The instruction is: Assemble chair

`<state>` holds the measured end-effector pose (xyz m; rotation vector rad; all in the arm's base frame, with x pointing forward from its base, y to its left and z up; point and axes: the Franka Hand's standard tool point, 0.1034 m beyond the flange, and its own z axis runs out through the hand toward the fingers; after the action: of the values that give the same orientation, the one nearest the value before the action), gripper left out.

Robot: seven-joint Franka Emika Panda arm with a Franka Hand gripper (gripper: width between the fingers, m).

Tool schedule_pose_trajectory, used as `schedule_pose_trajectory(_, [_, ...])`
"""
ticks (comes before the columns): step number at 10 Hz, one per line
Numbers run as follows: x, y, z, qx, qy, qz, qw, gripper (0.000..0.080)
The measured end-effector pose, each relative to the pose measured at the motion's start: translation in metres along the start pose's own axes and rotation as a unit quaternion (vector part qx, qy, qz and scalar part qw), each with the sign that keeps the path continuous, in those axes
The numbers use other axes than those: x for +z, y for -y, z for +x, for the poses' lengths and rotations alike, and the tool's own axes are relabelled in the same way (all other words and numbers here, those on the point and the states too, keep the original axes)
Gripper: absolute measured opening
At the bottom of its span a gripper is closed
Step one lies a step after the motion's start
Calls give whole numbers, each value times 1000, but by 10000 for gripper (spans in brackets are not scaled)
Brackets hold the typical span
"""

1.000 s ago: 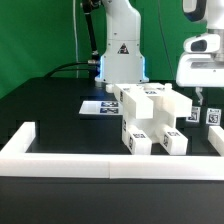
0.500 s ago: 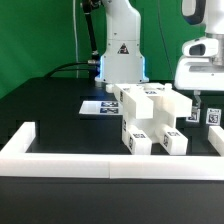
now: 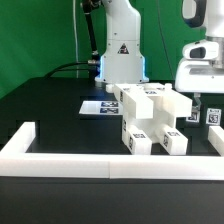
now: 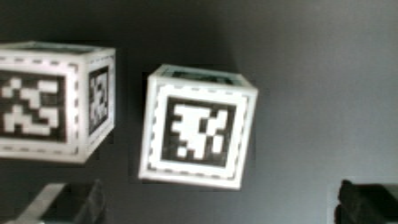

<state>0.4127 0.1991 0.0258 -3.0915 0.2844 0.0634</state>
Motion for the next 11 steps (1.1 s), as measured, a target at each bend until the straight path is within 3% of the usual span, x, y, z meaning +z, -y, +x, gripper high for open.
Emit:
schedule_pose_trajectory(6, [9,5,-8,-8,6,-5,1000,649])
schedule_pose_trajectory(11, [19,-2,-16,-10,4,-9,1000,649])
